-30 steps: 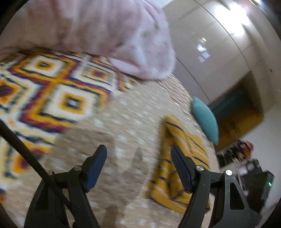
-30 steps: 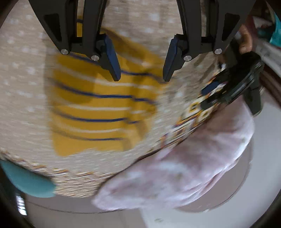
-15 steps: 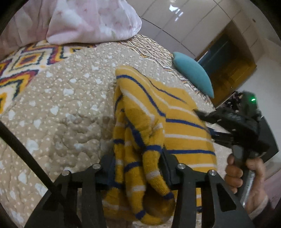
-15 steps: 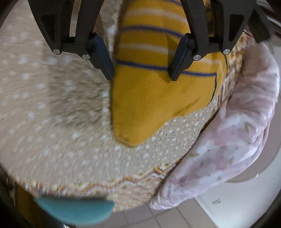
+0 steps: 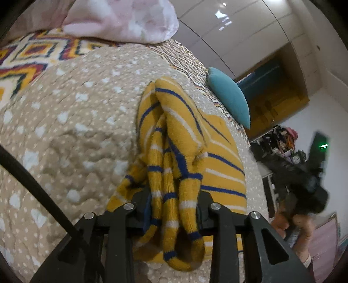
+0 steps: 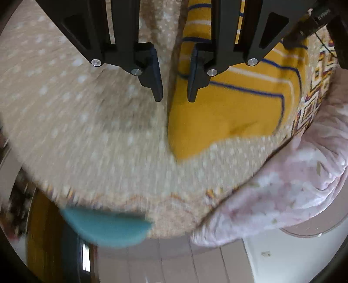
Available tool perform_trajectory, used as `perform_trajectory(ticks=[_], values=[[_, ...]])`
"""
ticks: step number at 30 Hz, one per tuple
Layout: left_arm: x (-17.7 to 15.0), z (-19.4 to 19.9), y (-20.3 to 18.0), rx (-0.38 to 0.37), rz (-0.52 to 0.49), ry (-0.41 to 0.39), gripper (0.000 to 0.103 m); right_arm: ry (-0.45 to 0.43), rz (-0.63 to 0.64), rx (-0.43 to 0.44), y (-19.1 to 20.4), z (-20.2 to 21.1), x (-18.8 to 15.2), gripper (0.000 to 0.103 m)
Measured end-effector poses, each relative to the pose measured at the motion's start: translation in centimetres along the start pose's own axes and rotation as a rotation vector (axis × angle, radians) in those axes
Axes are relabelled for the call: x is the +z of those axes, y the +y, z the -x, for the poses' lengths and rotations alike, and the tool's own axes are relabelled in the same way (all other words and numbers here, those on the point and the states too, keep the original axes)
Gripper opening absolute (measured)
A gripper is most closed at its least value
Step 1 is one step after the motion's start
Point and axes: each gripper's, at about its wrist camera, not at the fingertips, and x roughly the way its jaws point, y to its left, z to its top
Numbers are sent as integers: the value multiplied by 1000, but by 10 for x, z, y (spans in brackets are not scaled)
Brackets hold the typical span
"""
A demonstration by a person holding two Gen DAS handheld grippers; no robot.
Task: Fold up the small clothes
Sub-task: 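Grasp the sweater bundle with the left gripper while the right gripper grasps the hem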
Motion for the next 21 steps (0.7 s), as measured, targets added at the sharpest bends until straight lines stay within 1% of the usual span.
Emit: perform_trajectory(ticks=[1, 2, 3, 4, 5, 7, 9, 11, 12, 13, 14, 15, 16, 18, 19, 20, 21], values=[[-1, 0, 3, -11, 14, 3, 30, -18, 58, 19, 16, 7, 5, 47], [-1, 0, 5, -15, 23, 3, 31, -13, 110, 52, 34, 11, 10, 61], [-1, 0, 6, -19, 31, 1, 31, 4, 150, 89, 48, 11, 13, 68], [-3, 1, 6, -16, 30, -2, 31, 39, 206, 146, 71, 7, 16, 68], [-3, 0, 5, -12, 26, -6, 31, 69, 242, 172, 87, 2, 18, 68], [-4, 1, 2, 2, 9, -16, 31, 129, 298, 189, 118, -16, 19, 68], [-4, 0, -1, 14, -8, -23, 31, 164, 339, 182, 140, -33, 15, 68], [-8, 4, -5, 21, -25, -25, 31, 212, 386, 116, 159, -63, 11, 68], [-8, 4, -6, 23, -33, -24, 31, 228, 401, 82, 162, -75, 9, 54], [-8, 5, -8, 23, -36, -24, 28, 240, 404, 48, 162, -82, 6, 37], [-7, 3, -8, 17, -37, -23, 25, 249, 370, 34, 155, -85, 6, 14], [-6, 3, -9, 2, -33, -17, 24, 224, 309, 58, 146, -78, 8, 13], [-6, 3, -9, -17, -26, -14, 23, 185, 251, 61, 134, -67, 11, 12], [-5, 1, -14, -66, -22, -7, 21, 109, 171, 9, 114, -45, 20, 12], [-4, 1, -17, -84, -25, -4, 20, 54, 161, -65, 104, -28, 22, 11], [-4, 2, -19, -100, -25, -4, 20, 23, 168, -118, 101, -19, 23, 11], [-4, 3, -21, -120, -22, -4, 20, -16, 190, -195, 97, -8, 24, 11]])
